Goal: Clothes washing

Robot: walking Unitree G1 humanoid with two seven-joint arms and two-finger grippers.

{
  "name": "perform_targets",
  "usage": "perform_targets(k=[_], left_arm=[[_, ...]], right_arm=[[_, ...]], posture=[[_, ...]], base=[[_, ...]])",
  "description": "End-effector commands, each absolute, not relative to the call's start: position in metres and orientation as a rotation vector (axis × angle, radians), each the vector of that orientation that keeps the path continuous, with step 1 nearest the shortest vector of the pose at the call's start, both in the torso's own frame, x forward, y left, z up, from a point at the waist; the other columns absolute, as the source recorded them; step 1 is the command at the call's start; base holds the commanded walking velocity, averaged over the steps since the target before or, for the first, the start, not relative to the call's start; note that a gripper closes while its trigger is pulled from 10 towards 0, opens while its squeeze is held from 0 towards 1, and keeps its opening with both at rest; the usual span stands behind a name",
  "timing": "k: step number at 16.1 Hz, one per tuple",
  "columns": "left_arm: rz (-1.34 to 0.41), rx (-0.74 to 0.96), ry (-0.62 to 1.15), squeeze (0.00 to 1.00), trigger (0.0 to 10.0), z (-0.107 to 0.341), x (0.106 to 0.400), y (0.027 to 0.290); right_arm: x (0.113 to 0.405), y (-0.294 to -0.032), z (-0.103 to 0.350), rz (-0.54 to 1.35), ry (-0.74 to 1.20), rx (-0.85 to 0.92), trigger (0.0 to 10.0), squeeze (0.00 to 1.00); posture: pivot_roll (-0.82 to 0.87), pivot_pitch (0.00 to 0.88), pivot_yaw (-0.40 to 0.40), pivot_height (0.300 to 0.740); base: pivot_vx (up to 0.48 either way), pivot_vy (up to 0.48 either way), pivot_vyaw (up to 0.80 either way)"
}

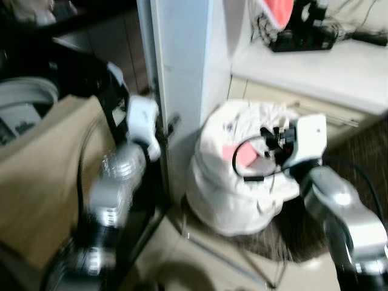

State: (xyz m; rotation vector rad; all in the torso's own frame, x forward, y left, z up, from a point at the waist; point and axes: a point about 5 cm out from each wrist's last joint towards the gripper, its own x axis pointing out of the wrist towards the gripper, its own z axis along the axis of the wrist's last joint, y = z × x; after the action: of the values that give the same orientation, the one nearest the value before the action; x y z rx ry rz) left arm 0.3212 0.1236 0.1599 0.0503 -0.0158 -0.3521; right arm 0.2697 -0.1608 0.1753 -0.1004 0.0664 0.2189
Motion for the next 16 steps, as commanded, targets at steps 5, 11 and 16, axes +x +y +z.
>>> perform_targets(k=[5, 11, 16], left_arm=[[-0.310, 0.059, -0.120, 0.00, 10.0, 0.179, 0.301, 0.111], [-0.266, 0.079, -0.121, 0.00, 10.0, 0.185, 0.300, 0.113], [-0.285, 0.064, -0.112, 0.00, 10.0, 0.187, 0.300, 0.108]], right_arm=[[0.270, -0.155, 0.175, 0.223, 0.042, -0.117, 10.0, 0.00], [0.274, -0.158, 0.176, 0.204, 0.030, -0.130, 10.0, 0.00], [0.273, -0.162, 0.175, 0.167, 0.033, -0.060, 10.0, 0.00]], posture=[[-0.12, 0.015, -0.002, 0.740], [-0.11, 0.014, -0.012, 0.740], [-0.12, 0.015, -0.003, 0.740]], base=[[0.049, 0.000, 0.68], [0.268, 0.000, 0.80], [0.267, 0.000, 0.00]])
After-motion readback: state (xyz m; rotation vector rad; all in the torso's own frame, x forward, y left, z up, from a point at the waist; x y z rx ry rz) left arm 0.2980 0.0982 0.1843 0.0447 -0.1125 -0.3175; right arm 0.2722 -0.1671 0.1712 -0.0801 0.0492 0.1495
